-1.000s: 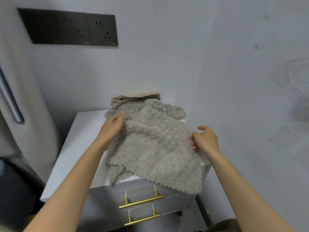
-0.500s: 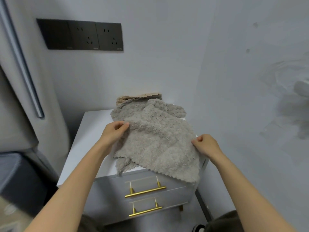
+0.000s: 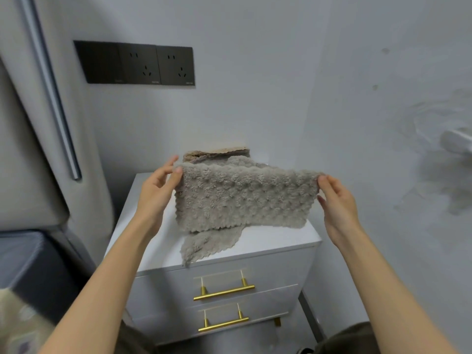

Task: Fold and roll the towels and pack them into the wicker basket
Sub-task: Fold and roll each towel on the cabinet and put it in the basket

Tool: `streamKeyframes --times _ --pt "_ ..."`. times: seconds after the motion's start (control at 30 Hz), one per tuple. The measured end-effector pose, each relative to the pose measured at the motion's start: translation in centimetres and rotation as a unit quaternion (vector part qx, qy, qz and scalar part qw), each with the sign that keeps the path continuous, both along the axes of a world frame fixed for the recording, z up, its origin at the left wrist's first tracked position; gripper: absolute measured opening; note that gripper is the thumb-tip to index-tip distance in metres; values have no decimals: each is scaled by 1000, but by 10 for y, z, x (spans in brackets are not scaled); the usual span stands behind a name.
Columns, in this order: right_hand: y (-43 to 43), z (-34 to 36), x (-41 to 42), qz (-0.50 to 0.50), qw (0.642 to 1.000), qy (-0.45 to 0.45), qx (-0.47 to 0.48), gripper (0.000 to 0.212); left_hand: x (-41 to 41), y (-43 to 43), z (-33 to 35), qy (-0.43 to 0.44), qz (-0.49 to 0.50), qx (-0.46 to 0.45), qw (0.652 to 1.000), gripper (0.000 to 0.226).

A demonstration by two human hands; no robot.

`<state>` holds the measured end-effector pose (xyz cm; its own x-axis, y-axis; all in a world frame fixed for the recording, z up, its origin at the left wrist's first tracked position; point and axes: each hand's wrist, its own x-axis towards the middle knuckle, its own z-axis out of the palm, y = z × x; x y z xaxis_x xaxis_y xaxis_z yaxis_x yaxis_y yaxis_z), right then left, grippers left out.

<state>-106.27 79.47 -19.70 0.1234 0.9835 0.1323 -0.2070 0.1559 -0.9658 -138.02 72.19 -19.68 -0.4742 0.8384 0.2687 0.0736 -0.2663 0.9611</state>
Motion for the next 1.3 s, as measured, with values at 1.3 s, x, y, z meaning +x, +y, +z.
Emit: streamKeyframes --times 1.3 --pt "4 -28 8 43 833 -538 -119 19 -11 -8 -15 163 -80 -315 931 24"
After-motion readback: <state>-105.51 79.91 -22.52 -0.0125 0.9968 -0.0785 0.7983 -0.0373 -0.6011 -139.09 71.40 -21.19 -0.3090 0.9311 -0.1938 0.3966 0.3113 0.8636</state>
